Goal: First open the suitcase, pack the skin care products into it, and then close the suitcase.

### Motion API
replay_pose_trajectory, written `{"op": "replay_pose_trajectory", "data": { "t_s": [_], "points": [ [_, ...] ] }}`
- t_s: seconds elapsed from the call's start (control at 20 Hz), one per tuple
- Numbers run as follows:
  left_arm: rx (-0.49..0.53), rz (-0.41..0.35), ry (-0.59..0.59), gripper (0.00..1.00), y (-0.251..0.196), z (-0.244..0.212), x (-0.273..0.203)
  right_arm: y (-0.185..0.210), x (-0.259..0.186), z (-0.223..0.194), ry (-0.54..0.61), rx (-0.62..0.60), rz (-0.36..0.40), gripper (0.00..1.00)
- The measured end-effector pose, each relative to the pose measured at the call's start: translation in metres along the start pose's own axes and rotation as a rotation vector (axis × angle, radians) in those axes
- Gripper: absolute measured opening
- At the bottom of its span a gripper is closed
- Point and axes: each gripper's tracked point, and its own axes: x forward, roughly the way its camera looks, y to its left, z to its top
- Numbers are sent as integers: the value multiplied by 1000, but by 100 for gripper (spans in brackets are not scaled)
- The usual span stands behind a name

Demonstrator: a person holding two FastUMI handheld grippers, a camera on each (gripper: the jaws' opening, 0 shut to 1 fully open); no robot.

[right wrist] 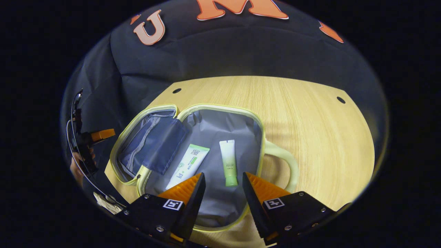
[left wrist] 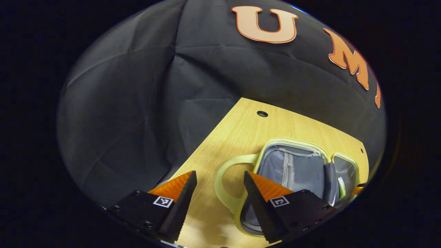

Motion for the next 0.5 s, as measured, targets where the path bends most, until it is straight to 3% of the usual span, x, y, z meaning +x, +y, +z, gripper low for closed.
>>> {"op": "replay_pose_trajectory", "data": {
  "t_s": [0.1,0.2,0.4,0.45,0.5],
  "points": [
    [-41,-19,24,84,4,-2,10,-6,-15,13,-57,-8,-18,67],
    [-78,-47,53,84,3,-10,22,-14,-31,27,-120,-17,-48,75],
    [-165,-135,153,84,-1,-34,48,-51,-69,57,-257,-66,-180,79],
    [-179,-155,158,88,0,-31,49,-60,-78,61,-281,-77,-213,79],
    [-179,-184,177,80,-5,-31,52,-70,-88,64,-301,-88,-246,80]
  ]
}}
